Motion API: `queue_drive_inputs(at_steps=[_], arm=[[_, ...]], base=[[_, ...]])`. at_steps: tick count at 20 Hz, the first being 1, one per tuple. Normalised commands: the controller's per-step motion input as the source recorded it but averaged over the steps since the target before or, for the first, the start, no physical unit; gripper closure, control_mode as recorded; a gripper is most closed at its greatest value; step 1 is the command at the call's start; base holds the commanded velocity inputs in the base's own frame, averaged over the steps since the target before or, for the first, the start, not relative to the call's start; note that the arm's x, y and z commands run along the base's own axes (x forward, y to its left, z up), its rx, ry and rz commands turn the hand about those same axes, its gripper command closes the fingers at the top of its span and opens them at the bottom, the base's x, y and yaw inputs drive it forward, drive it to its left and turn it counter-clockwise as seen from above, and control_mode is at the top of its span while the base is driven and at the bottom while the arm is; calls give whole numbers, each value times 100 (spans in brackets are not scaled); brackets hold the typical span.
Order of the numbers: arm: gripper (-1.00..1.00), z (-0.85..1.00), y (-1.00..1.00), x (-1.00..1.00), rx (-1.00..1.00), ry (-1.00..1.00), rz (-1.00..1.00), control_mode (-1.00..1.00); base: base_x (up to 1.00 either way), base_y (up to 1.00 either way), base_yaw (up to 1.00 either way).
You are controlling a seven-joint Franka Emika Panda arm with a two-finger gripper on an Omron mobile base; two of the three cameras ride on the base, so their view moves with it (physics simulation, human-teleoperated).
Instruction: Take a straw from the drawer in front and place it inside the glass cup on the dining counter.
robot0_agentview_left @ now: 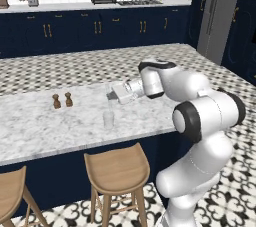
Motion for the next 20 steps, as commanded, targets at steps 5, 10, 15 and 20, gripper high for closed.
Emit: queue_drive_inputs(at_steps=[5,10,15,20], arm=[[100,-5,2,22,2,-3,0,-100],[100,0,0,23,0,-2,0,-100],[100,-7,0,13,0,-1,0,-100],[100,-27,0,8,0,-4,0,-100]], base=[[0,0,0],[0,0,0],[0,0,0],[0,0,0]])
